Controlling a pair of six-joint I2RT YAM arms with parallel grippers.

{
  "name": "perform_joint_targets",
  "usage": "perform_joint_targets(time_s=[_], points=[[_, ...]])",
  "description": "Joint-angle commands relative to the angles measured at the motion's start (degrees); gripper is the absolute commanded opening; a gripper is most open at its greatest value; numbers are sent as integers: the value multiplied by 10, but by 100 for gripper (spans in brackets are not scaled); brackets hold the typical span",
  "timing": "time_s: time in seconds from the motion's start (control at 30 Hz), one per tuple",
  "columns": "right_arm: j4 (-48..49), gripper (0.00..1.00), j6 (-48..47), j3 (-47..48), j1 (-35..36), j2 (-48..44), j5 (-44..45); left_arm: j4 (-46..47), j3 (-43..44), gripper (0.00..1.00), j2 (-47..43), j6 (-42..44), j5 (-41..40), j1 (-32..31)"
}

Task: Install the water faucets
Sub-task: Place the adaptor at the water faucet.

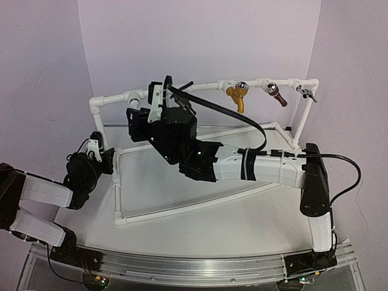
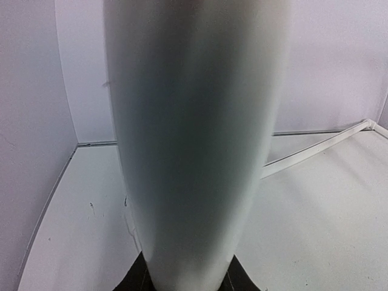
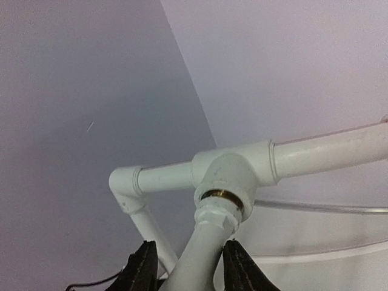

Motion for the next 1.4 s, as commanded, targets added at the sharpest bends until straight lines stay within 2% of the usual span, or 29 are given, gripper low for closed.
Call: perform_joint_targets(time_s=[0.0, 0.1, 0.27, 0.37, 0.43, 0.53, 0.6, 0.7, 0.83, 1.07, 1.2, 1.37], points=[[-10, 60, 10, -60, -16, -122, -35, 5, 14, 0, -6, -21, 77, -17], [-67, 69, -70, -73, -16, -160, -59, 6, 14, 0, -4, -21, 78, -17], [-187, 75, -181, -65, -9, -192, -132, 6, 16, 0, 1, -20, 77, -17], [-213, 79, -318, -73, 21, -205, -120, 4, 15, 0, -1, -20, 78, -17], [-223, 82, -375, -65, 38, -205, -76, 4, 15, 0, -1, -21, 79, -17], [-235, 82, -343, -18, 39, -180, 3, 4, 17, 0, 3, -21, 80, -17], [-242, 79, -329, -2, 42, -163, -24, 4, 17, 0, 3, -21, 80, -17], [-218, 75, -323, 5, 55, -133, -42, 3, 15, 0, 0, -21, 80, -17], [-153, 69, -350, 49, 85, -61, 83, 3, 15, 0, -2, -21, 80, -18], [16, 63, -464, 119, 100, 48, 248, 2, 13, 0, -6, -20, 79, -17], [118, 55, -532, 129, 99, 87, 271, 2, 14, 0, -8, -20, 79, -17], [135, 58, -572, 169, 98, 116, 291, 2, 12, 0, -10, -21, 79, -17]])
